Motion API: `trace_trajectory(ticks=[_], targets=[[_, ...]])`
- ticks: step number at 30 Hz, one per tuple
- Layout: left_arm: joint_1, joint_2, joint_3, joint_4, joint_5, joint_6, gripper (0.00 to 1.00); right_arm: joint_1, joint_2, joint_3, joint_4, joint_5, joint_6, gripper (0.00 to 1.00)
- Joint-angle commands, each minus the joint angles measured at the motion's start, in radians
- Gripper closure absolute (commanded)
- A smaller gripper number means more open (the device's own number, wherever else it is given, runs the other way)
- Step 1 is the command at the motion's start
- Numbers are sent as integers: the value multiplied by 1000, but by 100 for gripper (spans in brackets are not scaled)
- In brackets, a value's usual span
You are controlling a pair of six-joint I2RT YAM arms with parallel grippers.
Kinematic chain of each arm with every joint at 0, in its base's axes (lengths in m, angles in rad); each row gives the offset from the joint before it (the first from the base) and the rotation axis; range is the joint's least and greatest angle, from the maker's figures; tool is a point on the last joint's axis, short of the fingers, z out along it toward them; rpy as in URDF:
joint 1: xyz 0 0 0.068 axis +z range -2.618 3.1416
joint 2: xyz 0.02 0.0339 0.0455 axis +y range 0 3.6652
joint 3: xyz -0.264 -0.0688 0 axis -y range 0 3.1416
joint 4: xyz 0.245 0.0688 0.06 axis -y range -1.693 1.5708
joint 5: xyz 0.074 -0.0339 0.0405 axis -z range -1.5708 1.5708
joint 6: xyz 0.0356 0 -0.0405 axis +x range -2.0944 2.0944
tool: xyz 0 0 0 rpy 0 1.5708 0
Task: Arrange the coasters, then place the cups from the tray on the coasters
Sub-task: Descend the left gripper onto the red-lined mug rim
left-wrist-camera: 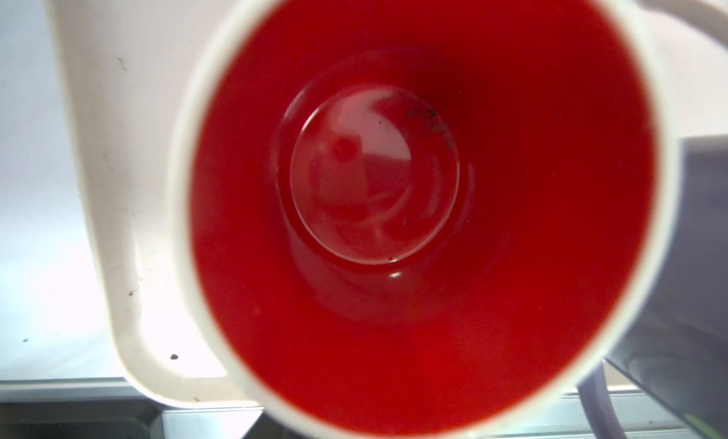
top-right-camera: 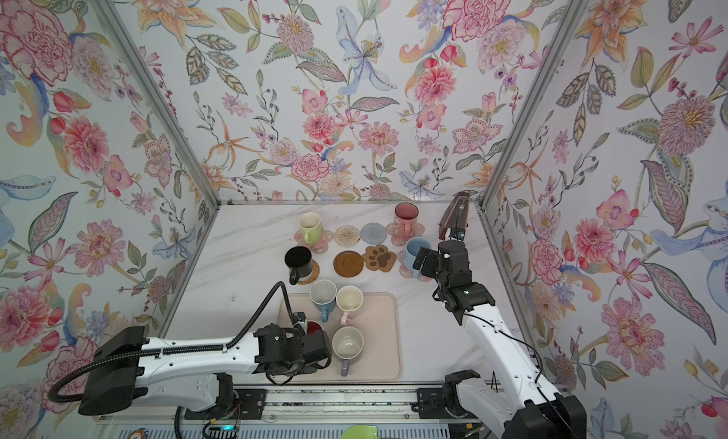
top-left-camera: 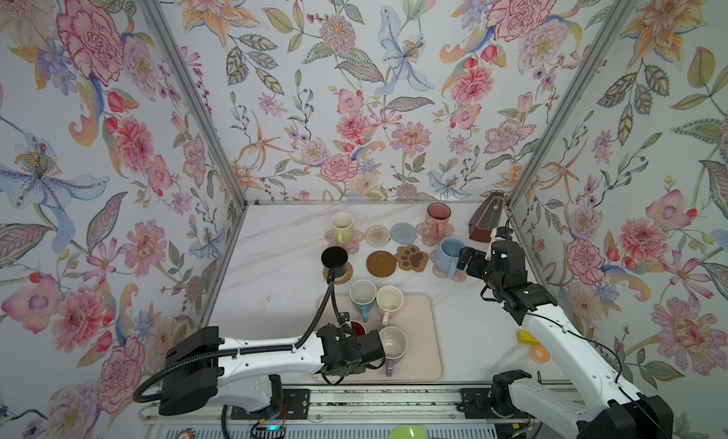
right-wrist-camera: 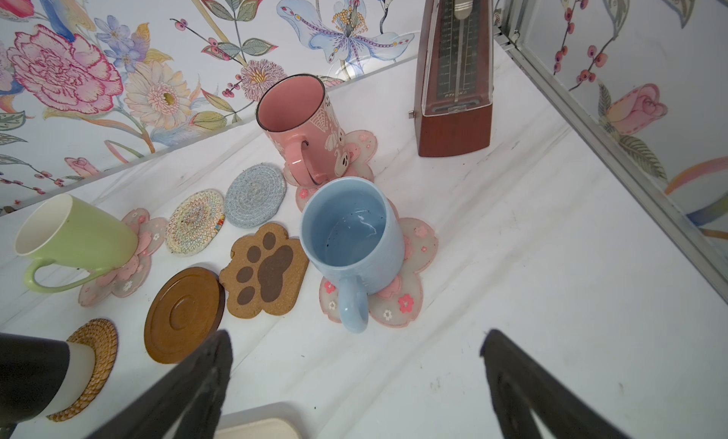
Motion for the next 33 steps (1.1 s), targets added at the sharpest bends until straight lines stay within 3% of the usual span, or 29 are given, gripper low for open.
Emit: trace_trajectory(ticks=[1,14,21,27,33], targets=[[-1,-4,29,-49,-59,5,64,-8,-5,-11,14,-8,13,1],[2,30,18,0,-46,14,80,-8,-7,-7,12,-14,12,1],[3,14,-13,18,-30,-1,81,-7,-9,-5,14,-17,14,1],[2,13,-10,5,-30,2,100,-8,-7,-3,16,-18,13,1],[-3,-5,1,-60,-37,-8,100,-7,-5,-4,20,-21,13,1]])
